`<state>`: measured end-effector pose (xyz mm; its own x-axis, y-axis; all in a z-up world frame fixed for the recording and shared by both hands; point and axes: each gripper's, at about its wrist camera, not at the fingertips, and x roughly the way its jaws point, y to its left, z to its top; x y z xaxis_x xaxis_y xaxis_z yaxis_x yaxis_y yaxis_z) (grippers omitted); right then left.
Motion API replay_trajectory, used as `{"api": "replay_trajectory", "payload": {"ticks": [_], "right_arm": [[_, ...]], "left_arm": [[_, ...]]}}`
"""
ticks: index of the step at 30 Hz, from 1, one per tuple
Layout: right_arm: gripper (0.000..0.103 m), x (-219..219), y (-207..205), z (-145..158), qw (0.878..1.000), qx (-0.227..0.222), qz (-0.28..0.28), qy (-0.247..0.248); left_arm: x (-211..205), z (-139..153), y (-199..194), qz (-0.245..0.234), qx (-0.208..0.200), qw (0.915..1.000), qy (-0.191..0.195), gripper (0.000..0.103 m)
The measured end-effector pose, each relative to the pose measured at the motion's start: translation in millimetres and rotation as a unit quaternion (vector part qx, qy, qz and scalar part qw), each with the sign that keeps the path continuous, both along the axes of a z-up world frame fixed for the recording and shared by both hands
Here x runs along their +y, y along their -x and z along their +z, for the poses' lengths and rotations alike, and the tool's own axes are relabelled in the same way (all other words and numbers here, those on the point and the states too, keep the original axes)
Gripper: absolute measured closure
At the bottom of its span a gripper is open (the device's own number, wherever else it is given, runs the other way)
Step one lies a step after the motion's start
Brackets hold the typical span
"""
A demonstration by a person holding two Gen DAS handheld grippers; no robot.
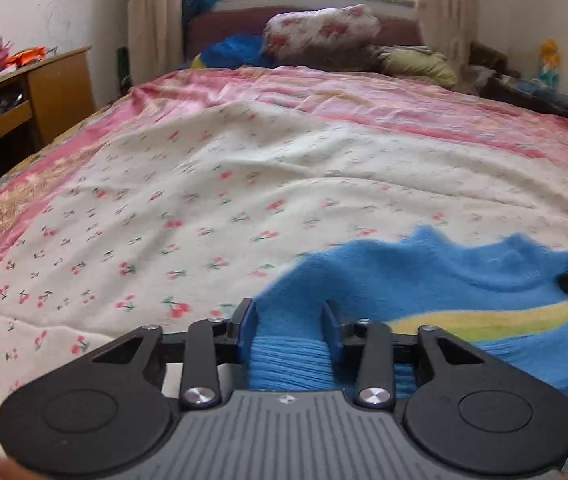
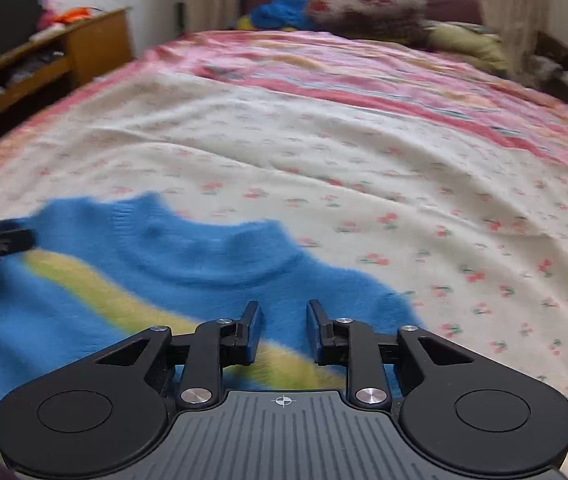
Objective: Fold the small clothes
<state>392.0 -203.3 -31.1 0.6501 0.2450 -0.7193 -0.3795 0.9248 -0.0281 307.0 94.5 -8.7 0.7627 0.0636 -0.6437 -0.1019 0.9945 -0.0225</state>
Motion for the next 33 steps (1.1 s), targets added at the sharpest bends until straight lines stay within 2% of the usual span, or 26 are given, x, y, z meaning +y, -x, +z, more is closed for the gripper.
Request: {"api": "replay_trajectory", "payload": {"ticks": [2, 5, 6, 9, 13, 16, 19, 21, 23, 25, 27, 29, 31, 33], "right_arm": [[0.082, -11, -6, 0, 0.999, 0.002, -0.031, -0.014], [0.082, -16, -5, 3, 0.999, 0.000, -0.044, -0.009], [0.082, -17, -2, 6, 0.999, -0.006, -0.046, -0.007], [0.081, -21, 14, 19, 0.998, -0.036, -0.054, -0.013], [0.078, -31, 47, 35, 0.997, -0.059, -0.041, -0.027], [0.076, -37, 74, 35, 0.998, -0.049, -0.013, -0.031], [0.076, -36, 86, 22, 0.999, -0.029, 0.001, -0.015], [0.076, -36, 85, 9, 0.999, -0.022, -0.013, 0.020], [0.075, -39, 82, 7, 0.999, -0.030, -0.012, 0.022], [0.074, -41, 82, 16, 0.999, -0.024, -0.036, 0.023], [0.074, -43, 93, 26, 0.999, -0.034, -0.034, 0.016], [0.072, -48, 112, 32, 0.999, -0.025, -0.023, -0.005], [0.070, -51, 136, 28, 1.000, -0.011, -0.018, -0.016], [0.070, -54, 152, 13, 1.000, 0.017, -0.014, -0.010]], "left_arm": [[9, 1, -3, 0.030, 0.009, 0.9995, -0.007, 0.058], [17, 7, 2, 0.043, 0.008, 0.9989, 0.018, 0.058], [18, 10, 6, 0.046, 0.000, 0.9987, 0.022, 0.058], [18, 20, 21, 0.054, -0.025, 0.9982, 0.003, 0.059], [15, 30, 55, 0.044, -0.051, 0.9974, -0.027, 0.059], [3, 31, 78, 0.006, -0.051, 0.9984, -0.023, 0.059], [-8, 23, 86, -0.031, -0.031, 0.9990, 0.005, 0.059], [-12, 12, 82, -0.024, 0.001, 0.9996, -0.011, 0.057], [-9, 9, 82, -0.023, 0.008, 0.9996, -0.011, 0.055], [-7, 20, 86, -0.009, 0.014, 0.9998, -0.011, 0.056], [-7, 29, 100, -0.015, 0.009, 0.9998, -0.009, 0.057], [-6, 33, 115, -0.027, 0.018, 0.9994, 0.005, 0.057], [-7, 28, 127, -0.034, 0.045, 0.9983, 0.012, 0.057], [-13, 17, 136, -0.039, 0.083, 0.9958, 0.002, 0.057]]}}
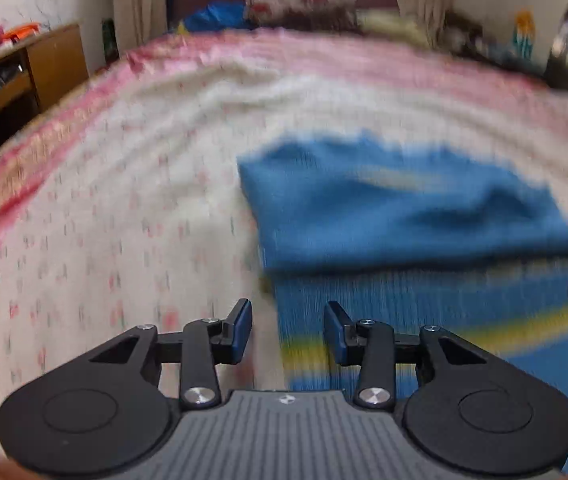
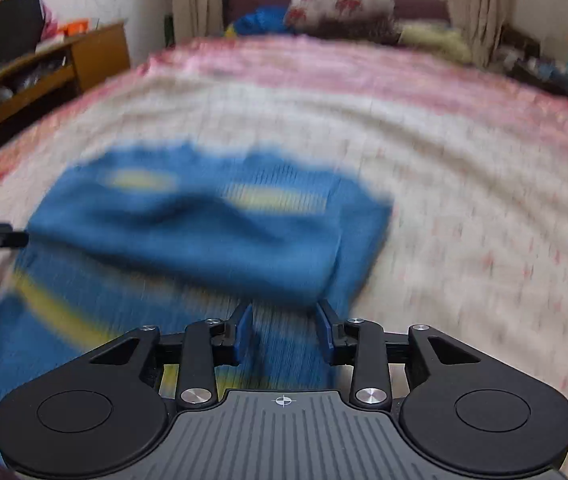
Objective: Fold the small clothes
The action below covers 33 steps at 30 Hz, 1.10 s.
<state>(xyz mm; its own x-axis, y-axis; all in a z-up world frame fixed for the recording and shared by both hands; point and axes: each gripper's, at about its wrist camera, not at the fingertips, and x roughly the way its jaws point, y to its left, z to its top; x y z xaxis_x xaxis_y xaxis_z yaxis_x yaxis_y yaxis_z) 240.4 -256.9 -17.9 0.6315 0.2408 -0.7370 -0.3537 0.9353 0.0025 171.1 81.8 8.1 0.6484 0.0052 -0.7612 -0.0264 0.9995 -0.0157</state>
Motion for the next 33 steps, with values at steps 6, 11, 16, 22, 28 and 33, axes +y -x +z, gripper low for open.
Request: {"api": "replay_trajectory", "payload": {"ticks": [6, 11, 16, 22, 28, 33], "right_arm": [[0.070, -14, 30, 3, 0.999, 0.004, -0.035, -0.025], [0.069, -23, 66, 17, 0.999, -0.016, -0.028, -0.023], [0.069, -42, 97, 8, 0.997, 0.021, -0.057, -0.038], [0.069, -49, 140, -1, 0.997, 0.051, -0.055, -0.032], [0.068, -52, 152, -1, 0.995, 0.075, -0.060, -0.040], [0.068, -44, 164, -7, 0.994, 0.098, -0.047, -0.020]], "left_arm": [[-12, 0, 28, 0.003, 0.023, 0.9997, -0.009, 0.057], [-8, 5, 51, 0.006, 0.028, 0.9995, 0.008, 0.057], [-5, 5, 76, 0.004, 0.044, 0.9987, 0.025, 0.057], [-7, 6, 99, 0.002, 0.060, 0.9981, 0.018, 0.057], [-12, 3, 115, -0.009, 0.079, 0.9967, -0.016, 0.057], [-7, -2, 124, -0.014, 0.093, 0.9954, -0.017, 0.057]]}}
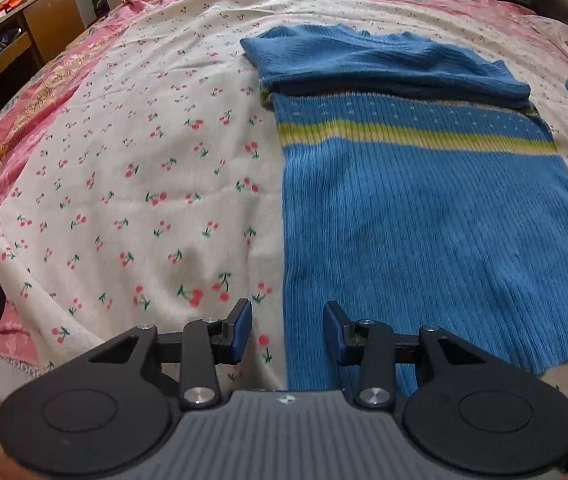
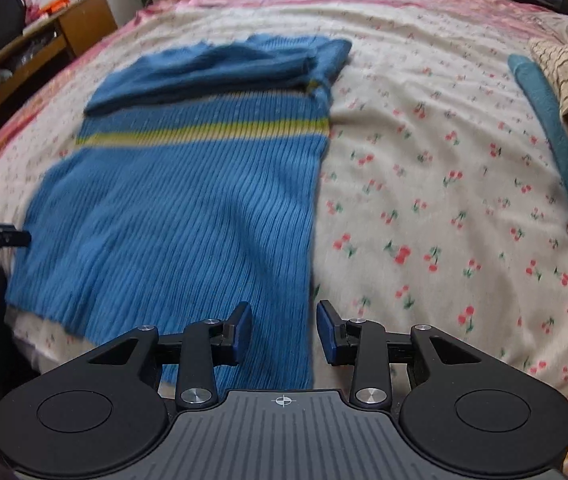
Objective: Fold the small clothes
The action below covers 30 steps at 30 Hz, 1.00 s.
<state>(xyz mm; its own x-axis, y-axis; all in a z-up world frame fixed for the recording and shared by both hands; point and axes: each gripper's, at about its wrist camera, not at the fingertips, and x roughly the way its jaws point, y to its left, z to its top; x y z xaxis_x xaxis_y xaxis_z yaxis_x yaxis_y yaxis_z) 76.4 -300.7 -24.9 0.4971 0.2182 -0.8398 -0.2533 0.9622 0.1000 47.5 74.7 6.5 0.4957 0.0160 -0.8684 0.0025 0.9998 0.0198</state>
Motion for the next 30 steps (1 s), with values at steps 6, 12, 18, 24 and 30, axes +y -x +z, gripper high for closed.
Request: {"api": "replay_trajectory", "payload": {"ticks": [6, 12, 18, 24, 30], "right_arm": [[0.067, 9, 1, -5, 1.000, 0.024, 0.013, 0.013], [0.067, 10, 3, -5, 0.999, 0.037, 0.023, 0.020], [0.067, -1, 3, -7, 0.998, 0.058, 0.014, -0.012], [0.067, -8, 2, -8, 0.997, 0.067, 0.003, -0.036], [0.076, -15, 1, -12, 0.995, 0.077, -0.009, -0.061]], "left_arm": [[-1, -7, 5, -0.007, 0.023, 0.9997, -0.001, 0.057], [-3, -9, 11, -0.017, 0.044, 0.9989, 0.002, 0.057], [6, -10, 15, 0.004, 0.063, 0.9969, 0.048, 0.060], [11, -9, 17, 0.021, 0.068, 0.9940, 0.083, 0.069], [10, -7, 19, 0.022, 0.064, 0.9924, 0.103, 0.079]]}}
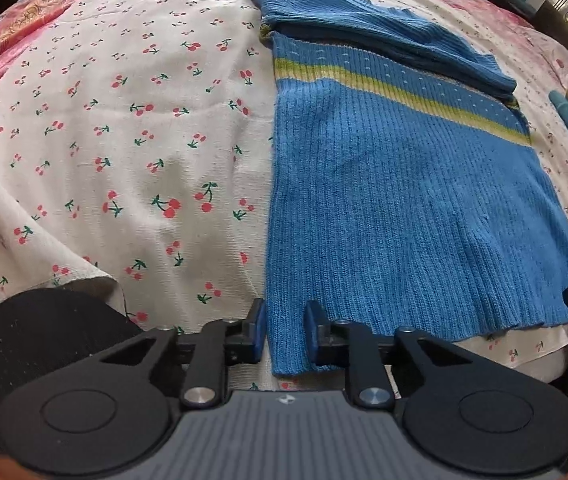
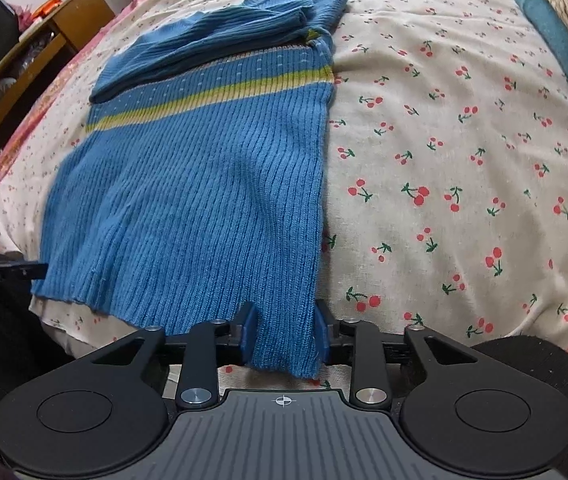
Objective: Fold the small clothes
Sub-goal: 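Grasp the sweater hem with both grippers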
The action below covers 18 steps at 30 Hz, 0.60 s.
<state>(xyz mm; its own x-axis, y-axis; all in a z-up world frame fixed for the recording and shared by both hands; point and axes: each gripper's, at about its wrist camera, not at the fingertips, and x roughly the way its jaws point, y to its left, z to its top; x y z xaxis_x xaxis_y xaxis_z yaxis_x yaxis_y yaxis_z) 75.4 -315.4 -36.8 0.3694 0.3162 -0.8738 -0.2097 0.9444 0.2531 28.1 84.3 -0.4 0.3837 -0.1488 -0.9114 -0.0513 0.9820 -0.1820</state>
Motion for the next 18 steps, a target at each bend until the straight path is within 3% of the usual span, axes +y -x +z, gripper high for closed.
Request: {"api": "replay_trajectory", "payload": {"ticks": [6, 18], "right_arm": [[0.093, -6.8, 2.3, -0.3, 1.000, 0.001, -0.014, -0.027], [0.089, -8.3, -4.3, -5.6, 0.999, 0.012, -0.025, -0.044]], "left_arm": [[-0.5, 3.1, 4.0, 0.000, -0.012, 0.9998, 0.018, 0.086], [-6.4, -2.5, -4.4, 0.008, -0.002, 0.9999, 0.015, 0.087]]}}
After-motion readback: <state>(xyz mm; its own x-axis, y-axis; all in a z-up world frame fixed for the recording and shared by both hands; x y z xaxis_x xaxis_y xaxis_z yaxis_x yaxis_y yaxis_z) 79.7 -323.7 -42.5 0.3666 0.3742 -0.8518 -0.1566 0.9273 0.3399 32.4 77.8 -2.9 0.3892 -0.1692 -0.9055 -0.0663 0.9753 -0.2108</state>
